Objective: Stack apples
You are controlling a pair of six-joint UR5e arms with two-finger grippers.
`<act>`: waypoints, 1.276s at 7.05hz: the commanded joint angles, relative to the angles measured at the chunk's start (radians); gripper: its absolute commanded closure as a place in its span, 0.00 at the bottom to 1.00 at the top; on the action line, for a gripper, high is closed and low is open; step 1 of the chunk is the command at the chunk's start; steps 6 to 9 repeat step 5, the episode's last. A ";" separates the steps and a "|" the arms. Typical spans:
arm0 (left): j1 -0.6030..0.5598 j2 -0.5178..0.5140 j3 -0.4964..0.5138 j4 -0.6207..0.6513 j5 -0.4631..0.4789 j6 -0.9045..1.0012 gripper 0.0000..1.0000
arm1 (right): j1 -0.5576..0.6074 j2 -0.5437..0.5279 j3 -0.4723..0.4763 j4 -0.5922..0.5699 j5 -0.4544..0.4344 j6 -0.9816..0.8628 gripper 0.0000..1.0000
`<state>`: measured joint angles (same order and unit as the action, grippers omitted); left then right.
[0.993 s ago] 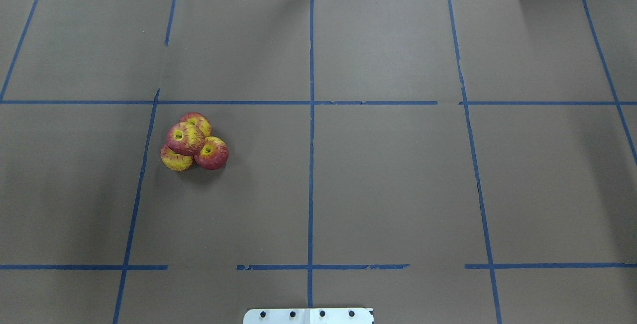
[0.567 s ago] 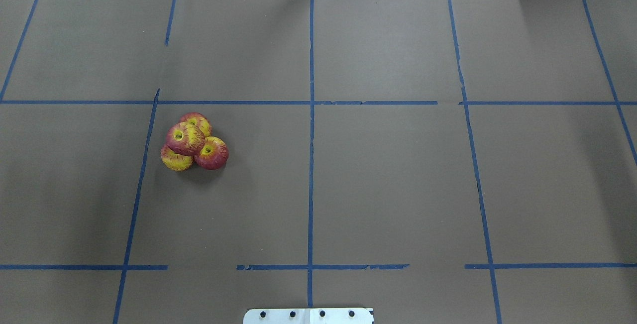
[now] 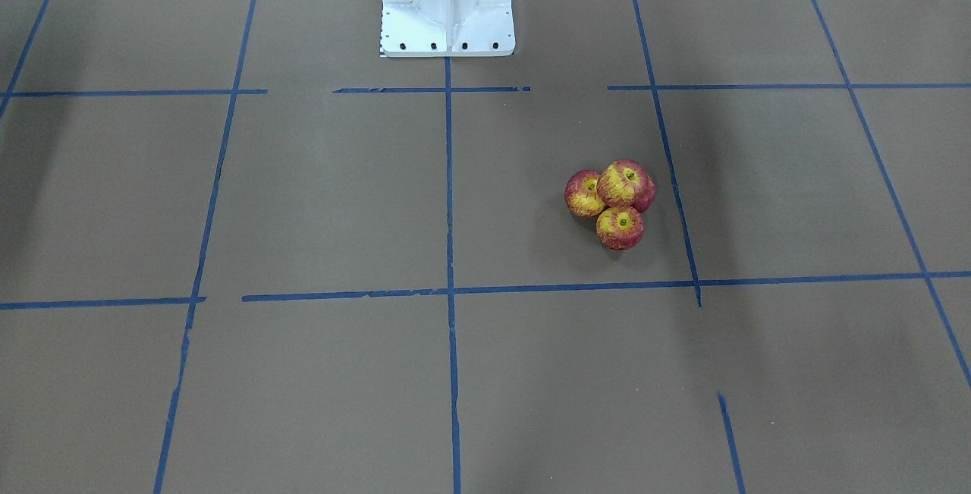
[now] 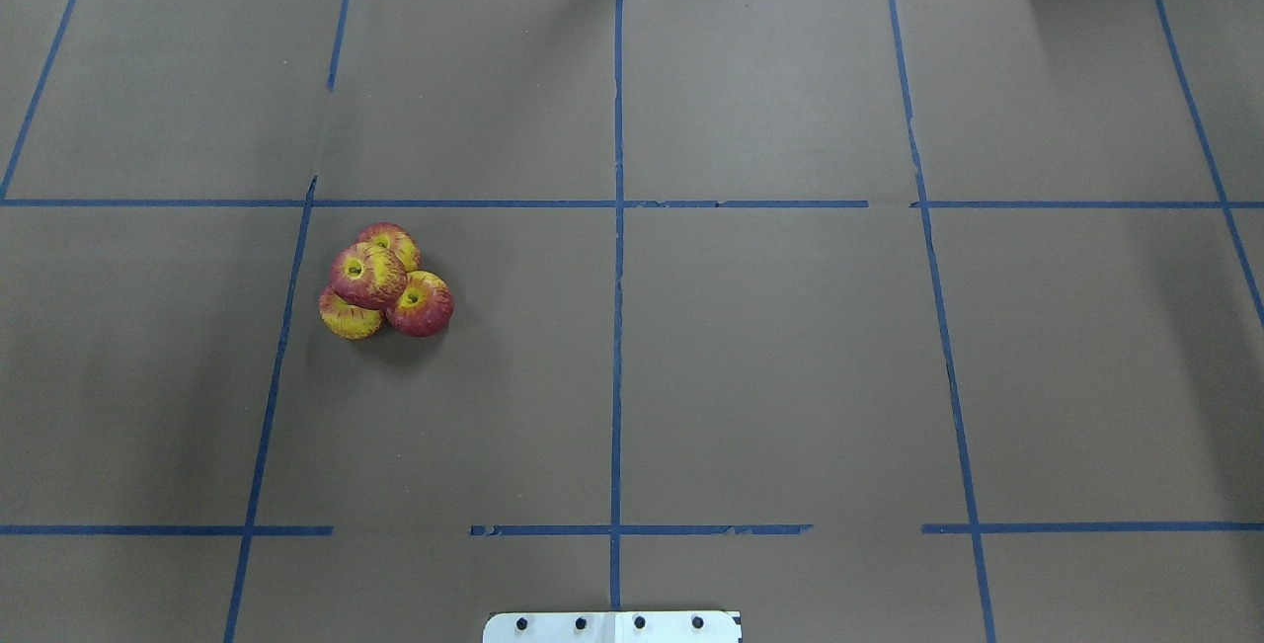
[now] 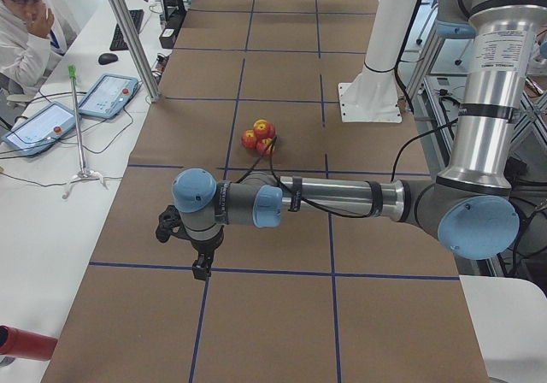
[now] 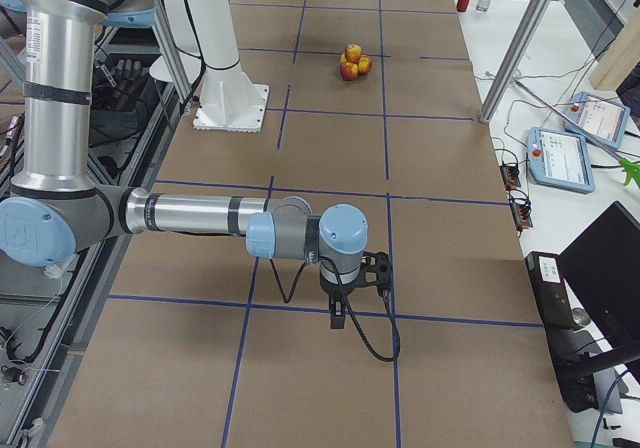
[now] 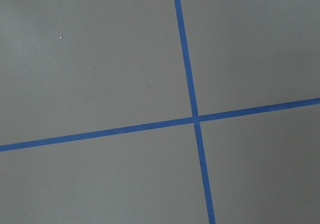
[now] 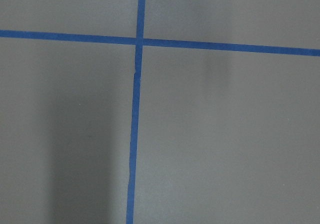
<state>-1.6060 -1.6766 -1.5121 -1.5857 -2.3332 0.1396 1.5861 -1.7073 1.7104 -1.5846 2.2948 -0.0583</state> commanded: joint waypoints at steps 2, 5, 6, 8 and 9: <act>0.001 -0.002 0.004 -0.002 0.000 0.000 0.00 | 0.000 0.000 0.000 0.000 0.000 0.000 0.00; 0.001 -0.008 -0.005 0.000 -0.002 -0.002 0.00 | 0.000 0.000 0.000 0.000 0.000 0.000 0.00; 0.001 -0.008 -0.005 0.000 -0.002 -0.002 0.00 | 0.000 0.000 0.000 0.000 0.000 0.000 0.00; 0.001 -0.008 -0.005 0.000 -0.002 -0.002 0.00 | 0.000 0.000 0.000 0.000 0.000 0.000 0.00; 0.001 -0.008 -0.005 0.000 -0.002 -0.002 0.00 | 0.000 0.000 0.000 0.000 0.000 0.000 0.00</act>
